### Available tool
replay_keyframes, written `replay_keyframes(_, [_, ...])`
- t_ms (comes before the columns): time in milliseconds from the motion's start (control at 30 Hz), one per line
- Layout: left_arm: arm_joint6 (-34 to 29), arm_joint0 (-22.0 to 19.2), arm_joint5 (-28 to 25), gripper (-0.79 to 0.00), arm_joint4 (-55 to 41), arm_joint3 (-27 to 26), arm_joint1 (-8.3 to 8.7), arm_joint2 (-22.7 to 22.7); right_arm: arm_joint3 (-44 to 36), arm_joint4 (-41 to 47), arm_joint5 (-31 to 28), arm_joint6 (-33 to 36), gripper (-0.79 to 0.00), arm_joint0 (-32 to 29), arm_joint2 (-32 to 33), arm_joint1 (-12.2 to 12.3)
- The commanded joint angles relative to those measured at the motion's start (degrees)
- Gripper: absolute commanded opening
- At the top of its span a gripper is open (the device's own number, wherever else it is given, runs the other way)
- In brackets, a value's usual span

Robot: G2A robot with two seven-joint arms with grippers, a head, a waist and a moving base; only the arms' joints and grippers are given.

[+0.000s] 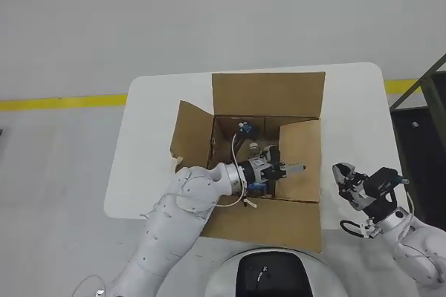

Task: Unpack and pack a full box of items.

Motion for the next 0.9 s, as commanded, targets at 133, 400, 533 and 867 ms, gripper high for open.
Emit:
replay_keyframes(133, [1.9,-0.4,-0.2,0.000,-3.4,5.0,-0.77,0.8,0.4,0.1,0.2,0.3,-0.785,0.1,-0.7,-0.2])
replay_keyframes(400, [2.5,-1.2,0.0,0.000,-1.8,7.8,-0.98,0.4,0.5,0.2,0.2,0.9,-0.785,0.5,-1.6,-0.4])
replay_keyframes(533, [1.9,-1.0,-0.6,0.000,-3.5,8.1,-1.07,0.1,0.8,0.3,0.1,1.1,-0.785,0.9,-2.0,-0.5])
replay_keyframes(867, [-0.4,-1.3,-2.1,0.000,-8.0,7.6,-1.67,0.6,2.4,1.4,-0.3,1.5,-0.785,2.0,-2.7,-0.7])
